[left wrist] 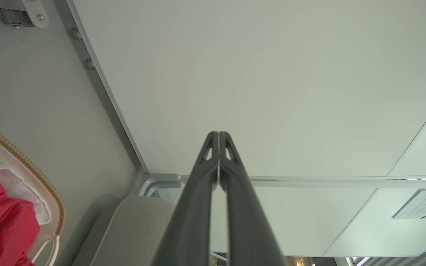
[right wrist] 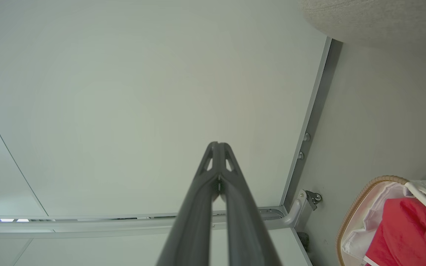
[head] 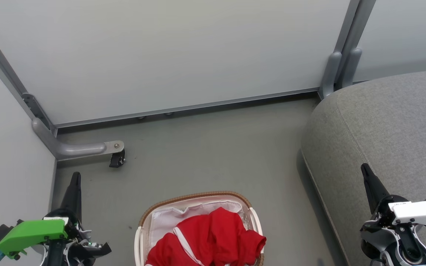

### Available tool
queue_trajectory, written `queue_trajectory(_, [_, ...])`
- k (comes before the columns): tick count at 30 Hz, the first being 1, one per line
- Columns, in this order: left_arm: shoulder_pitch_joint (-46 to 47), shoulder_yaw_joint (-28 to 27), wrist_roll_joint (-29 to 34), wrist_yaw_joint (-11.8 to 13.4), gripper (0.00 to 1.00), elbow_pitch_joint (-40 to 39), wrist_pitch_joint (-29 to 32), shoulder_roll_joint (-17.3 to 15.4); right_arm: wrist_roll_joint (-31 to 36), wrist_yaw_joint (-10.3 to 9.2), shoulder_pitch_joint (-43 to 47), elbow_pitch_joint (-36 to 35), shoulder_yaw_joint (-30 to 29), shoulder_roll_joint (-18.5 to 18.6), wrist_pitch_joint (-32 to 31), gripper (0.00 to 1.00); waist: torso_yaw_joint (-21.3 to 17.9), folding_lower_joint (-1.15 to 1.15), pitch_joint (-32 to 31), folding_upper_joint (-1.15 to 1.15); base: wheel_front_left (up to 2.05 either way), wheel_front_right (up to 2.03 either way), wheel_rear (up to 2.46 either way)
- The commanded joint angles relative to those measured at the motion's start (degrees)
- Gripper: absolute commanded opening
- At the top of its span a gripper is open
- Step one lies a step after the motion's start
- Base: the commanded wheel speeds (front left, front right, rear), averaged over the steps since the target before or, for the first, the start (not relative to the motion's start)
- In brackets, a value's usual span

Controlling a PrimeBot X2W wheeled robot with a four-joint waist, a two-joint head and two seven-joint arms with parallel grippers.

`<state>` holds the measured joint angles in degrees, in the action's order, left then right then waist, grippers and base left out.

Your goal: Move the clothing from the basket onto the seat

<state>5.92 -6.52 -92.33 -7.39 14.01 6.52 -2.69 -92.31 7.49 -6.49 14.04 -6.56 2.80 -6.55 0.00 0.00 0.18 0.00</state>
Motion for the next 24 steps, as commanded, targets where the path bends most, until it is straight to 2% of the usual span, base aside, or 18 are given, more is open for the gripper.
queue_trajectory(1, [0.63,-0.09,-0.19,-0.28,0.0,-0.06,0.19,-0.38,-0.21,0.0,0.66,-0.18,-0.04,0.15,-0.13,0.0,0.0,0.0,0.0,0.0,0.0,0.0,0.0])
queue_trajectory(16, [0.63,-0.08,-0.19,-0.28,0.0,-0.06,0.19,-0.38,-0.21,0.0,0.66,-0.18,-0.04,0.15,-0.13,0.0,0.0,0.0,0.0,0.0,0.0,0.0,0.0])
queue_trajectory(17, [0.0,0.0,0.0,0.0,1.0,0.0,0.0,0.0,0.0,0.0,0.0,0.0,0.0,0.0,0.0,1.0,0.0,0.0,0.0,0.0,0.0,0.0,0.0])
queue_trajectory(24, [-0.74,0.23,1.17,0.09,1.0,1.95,-1.09,0.23,0.98,-0.01,0.27,1.05,0.31,-0.01,0.97,1.0,0.01,0.0,0.05,0.0,0.0,0.0,0.0])
